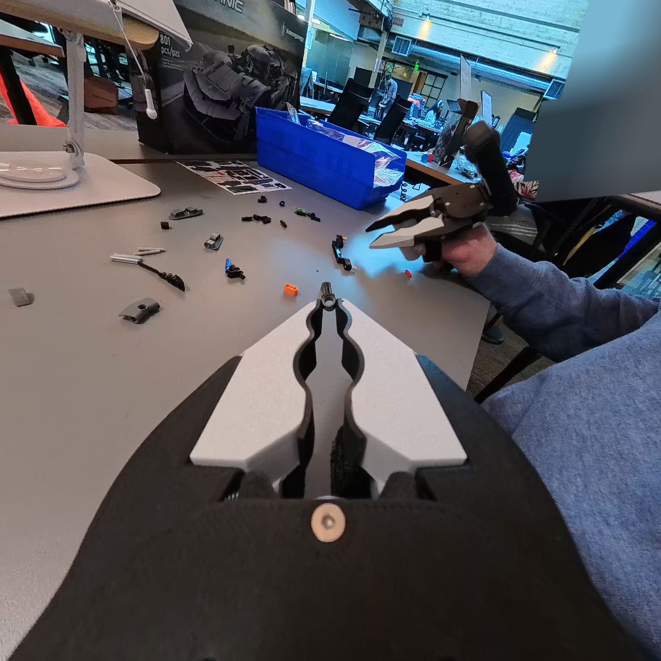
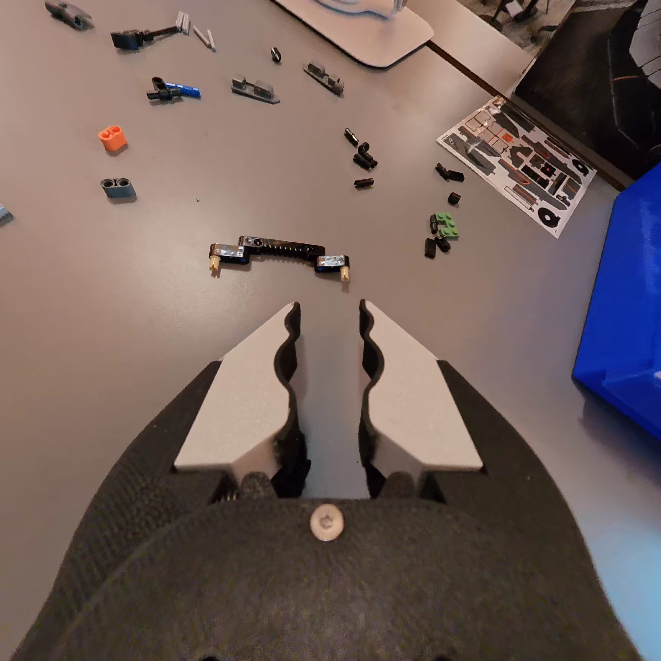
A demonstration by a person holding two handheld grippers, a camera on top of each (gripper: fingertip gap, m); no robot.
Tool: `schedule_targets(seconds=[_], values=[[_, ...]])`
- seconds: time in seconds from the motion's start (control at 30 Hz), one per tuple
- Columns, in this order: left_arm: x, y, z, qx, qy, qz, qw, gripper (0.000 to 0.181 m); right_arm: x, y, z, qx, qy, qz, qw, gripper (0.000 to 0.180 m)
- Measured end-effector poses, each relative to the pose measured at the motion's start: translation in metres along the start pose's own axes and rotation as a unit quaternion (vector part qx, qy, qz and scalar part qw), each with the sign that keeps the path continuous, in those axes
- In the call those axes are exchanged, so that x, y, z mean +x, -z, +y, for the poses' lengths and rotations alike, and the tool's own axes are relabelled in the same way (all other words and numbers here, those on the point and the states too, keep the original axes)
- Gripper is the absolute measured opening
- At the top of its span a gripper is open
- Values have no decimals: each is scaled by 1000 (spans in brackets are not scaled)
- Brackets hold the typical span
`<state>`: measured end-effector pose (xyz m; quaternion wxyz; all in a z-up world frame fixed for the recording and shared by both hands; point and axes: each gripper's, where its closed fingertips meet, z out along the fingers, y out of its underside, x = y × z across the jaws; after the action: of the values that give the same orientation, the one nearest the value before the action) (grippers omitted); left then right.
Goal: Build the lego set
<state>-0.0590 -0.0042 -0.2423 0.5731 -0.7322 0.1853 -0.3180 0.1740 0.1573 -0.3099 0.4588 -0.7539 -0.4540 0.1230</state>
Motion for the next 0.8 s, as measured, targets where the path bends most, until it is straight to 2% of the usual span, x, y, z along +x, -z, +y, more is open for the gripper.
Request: schedule_targets(seconds=[0.57,0.8], values=[[0,-1,1,-5,-1,-1,1000,5,24,26,-22,109,-106,-10,988,32],[-1,-2,2,-8,-1,-3,1000,5,23,27,-22,112,-107,-12,988,32]])
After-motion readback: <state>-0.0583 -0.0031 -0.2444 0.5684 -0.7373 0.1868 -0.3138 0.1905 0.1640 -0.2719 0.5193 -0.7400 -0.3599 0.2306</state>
